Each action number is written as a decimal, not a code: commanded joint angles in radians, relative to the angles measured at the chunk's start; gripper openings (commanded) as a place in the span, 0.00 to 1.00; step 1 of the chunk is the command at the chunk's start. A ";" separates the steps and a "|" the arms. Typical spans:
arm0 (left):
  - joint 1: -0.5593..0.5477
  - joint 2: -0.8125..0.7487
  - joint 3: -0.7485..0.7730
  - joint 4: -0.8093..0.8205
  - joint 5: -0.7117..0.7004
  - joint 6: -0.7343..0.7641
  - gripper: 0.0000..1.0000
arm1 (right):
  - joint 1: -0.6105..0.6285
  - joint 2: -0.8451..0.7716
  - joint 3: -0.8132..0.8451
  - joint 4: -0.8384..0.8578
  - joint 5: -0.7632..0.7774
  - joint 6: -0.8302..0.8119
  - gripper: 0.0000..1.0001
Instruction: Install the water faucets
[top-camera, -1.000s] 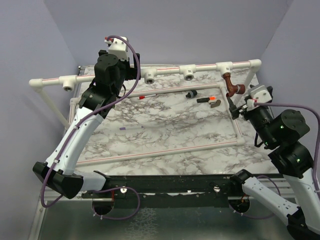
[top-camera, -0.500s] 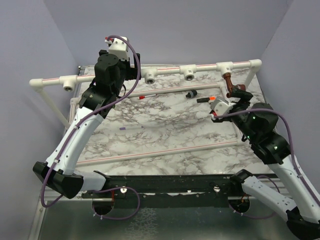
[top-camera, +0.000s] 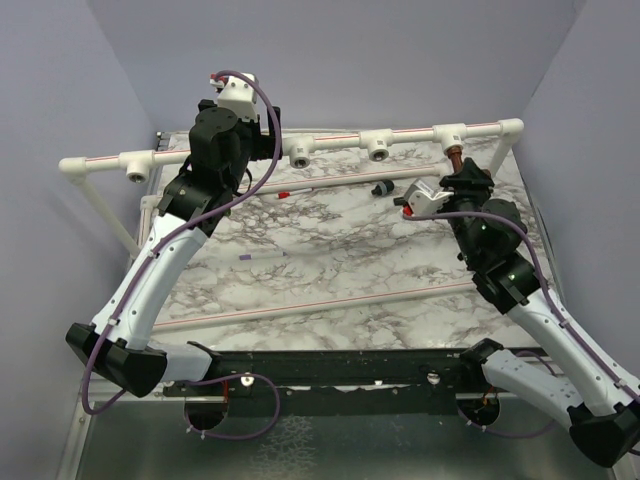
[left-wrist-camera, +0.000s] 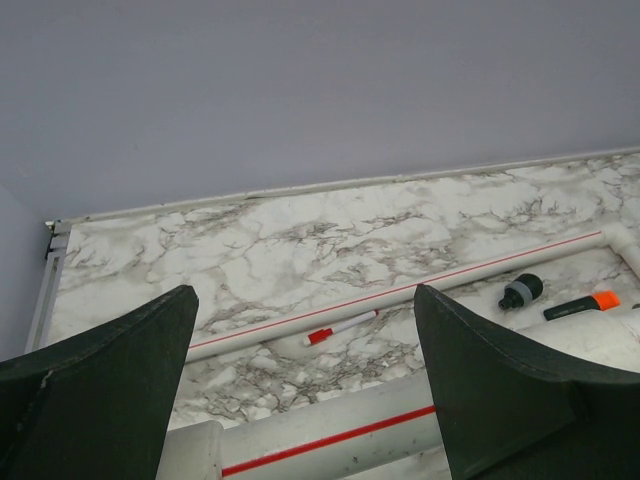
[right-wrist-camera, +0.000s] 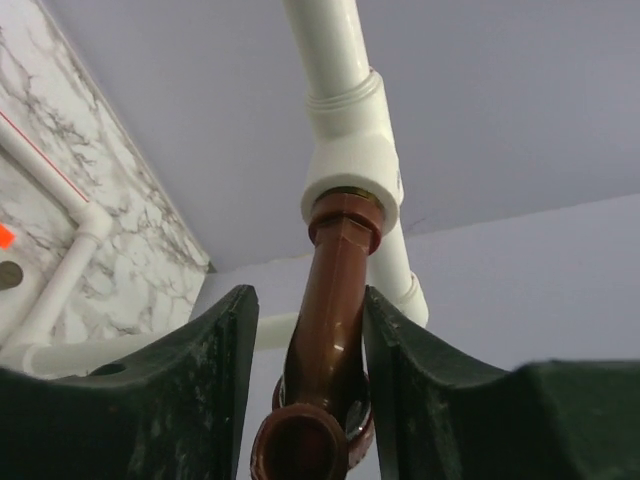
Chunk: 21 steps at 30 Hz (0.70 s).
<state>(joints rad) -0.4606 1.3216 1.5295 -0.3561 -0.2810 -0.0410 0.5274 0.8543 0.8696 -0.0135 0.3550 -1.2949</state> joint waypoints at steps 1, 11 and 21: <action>-0.038 0.078 -0.048 -0.185 0.109 0.009 0.91 | 0.001 0.009 -0.010 0.109 0.091 0.009 0.43; -0.038 0.078 -0.048 -0.185 0.109 0.009 0.91 | 0.000 0.027 0.039 0.059 0.114 0.432 0.00; -0.038 0.073 -0.043 -0.190 0.114 0.006 0.91 | 0.001 -0.007 0.045 0.070 0.010 1.157 0.01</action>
<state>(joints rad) -0.4625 1.3273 1.5314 -0.3492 -0.2771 -0.0402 0.5259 0.8619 0.9009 0.0547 0.4076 -0.5461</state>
